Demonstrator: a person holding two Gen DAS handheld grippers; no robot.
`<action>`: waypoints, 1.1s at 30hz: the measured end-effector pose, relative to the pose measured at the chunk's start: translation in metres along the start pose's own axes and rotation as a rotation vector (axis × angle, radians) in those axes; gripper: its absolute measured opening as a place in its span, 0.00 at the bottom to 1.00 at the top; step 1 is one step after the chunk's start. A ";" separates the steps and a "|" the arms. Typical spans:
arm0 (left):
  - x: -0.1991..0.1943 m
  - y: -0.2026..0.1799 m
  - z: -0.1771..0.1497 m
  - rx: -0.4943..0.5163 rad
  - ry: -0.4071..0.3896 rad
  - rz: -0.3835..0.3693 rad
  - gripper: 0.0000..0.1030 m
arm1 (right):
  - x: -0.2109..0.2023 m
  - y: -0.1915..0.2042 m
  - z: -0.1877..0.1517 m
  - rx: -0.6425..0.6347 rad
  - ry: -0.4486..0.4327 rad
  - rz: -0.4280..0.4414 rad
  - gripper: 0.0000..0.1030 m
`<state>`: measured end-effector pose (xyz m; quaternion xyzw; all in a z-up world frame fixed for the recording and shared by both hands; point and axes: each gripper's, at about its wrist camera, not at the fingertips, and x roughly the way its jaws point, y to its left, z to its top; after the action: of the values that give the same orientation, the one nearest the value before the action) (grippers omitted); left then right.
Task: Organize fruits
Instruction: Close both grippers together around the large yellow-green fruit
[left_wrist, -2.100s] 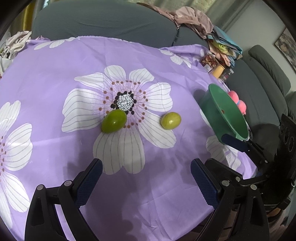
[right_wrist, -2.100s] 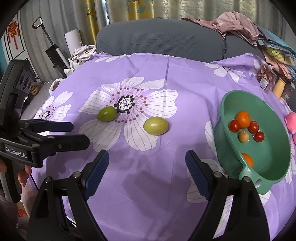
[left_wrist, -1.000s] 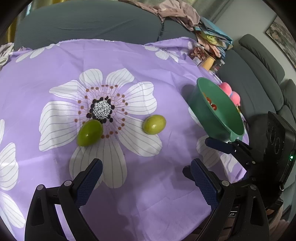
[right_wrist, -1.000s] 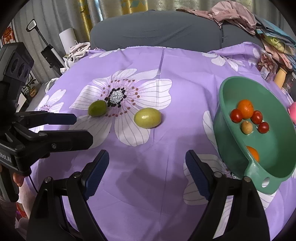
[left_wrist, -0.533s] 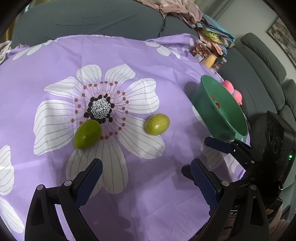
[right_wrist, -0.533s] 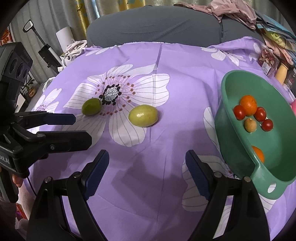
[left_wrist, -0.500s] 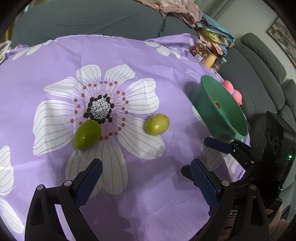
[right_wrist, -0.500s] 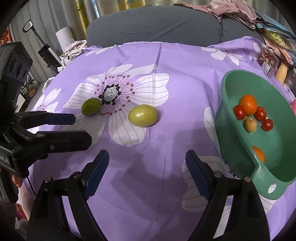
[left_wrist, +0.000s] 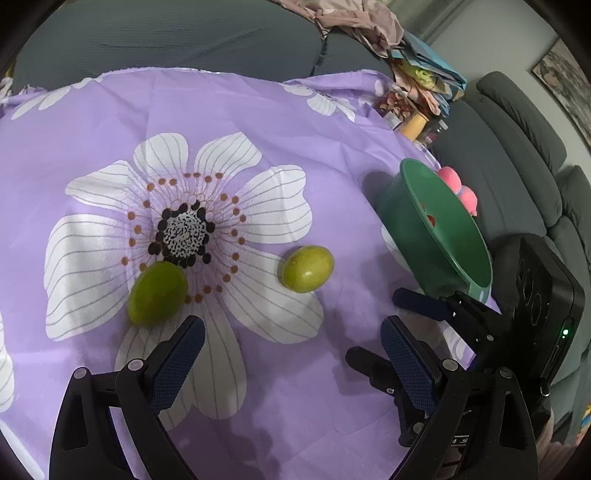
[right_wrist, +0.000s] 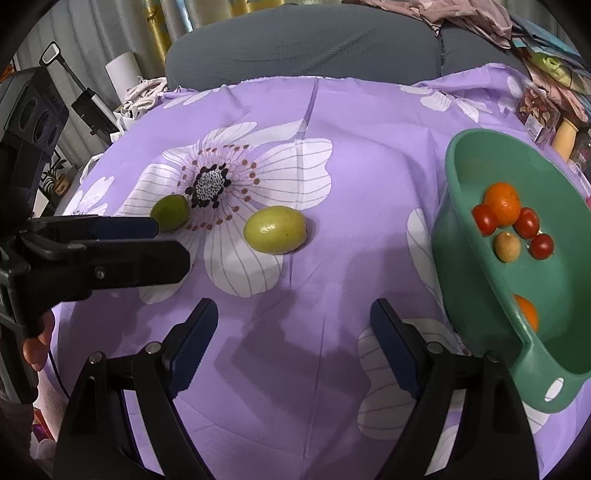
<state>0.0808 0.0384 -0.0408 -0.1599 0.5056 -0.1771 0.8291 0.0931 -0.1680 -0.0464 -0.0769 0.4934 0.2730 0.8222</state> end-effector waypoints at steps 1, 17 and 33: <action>0.001 0.001 0.001 0.003 0.002 -0.003 0.93 | 0.002 0.000 0.001 -0.001 0.004 -0.003 0.83; 0.027 -0.001 0.017 0.044 0.034 -0.026 0.93 | 0.023 -0.001 0.019 -0.015 0.020 0.006 0.83; 0.040 -0.005 0.030 0.106 0.053 -0.015 0.93 | 0.033 0.000 0.035 -0.034 0.020 0.020 0.83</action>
<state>0.1239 0.0185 -0.0565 -0.1147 0.5160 -0.2138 0.8215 0.1317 -0.1422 -0.0571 -0.0886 0.4979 0.2888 0.8130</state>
